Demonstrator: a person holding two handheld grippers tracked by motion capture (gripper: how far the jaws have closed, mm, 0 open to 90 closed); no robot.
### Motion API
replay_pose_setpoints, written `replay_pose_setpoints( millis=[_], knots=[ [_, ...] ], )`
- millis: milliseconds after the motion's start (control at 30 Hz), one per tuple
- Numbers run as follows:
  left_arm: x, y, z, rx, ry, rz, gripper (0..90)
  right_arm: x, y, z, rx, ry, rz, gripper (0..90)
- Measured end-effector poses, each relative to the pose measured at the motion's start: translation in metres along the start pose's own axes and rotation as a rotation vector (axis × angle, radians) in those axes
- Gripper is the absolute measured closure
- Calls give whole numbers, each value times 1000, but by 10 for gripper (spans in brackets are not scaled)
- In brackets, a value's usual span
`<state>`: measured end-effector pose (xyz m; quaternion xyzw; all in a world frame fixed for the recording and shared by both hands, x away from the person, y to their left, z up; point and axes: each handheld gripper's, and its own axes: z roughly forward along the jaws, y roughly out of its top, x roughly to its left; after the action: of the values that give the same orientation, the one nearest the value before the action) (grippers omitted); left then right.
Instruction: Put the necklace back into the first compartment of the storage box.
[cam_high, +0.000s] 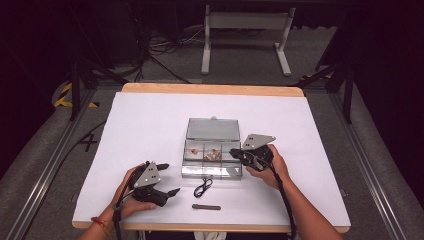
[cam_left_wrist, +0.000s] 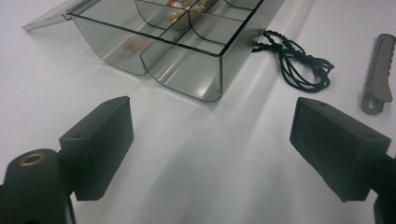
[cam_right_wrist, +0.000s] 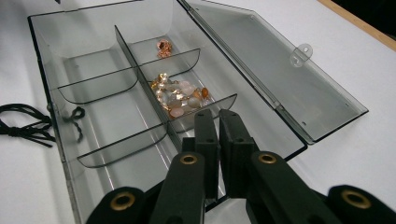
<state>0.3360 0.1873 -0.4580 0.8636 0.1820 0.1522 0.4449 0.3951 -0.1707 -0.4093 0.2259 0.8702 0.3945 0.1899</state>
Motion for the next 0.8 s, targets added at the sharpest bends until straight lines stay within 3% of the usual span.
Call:
replay_pose_setpoints(
  millis=[200, 800],
  knots=[
    [0, 0, 0, 5, -2, -2, 140, -2, -1, 1, -11, -1, 13, 866],
    [0, 1, 2, 19, 4, -1, 138, -2, -7, 11, 31, 0, 22, 863]
  ],
)
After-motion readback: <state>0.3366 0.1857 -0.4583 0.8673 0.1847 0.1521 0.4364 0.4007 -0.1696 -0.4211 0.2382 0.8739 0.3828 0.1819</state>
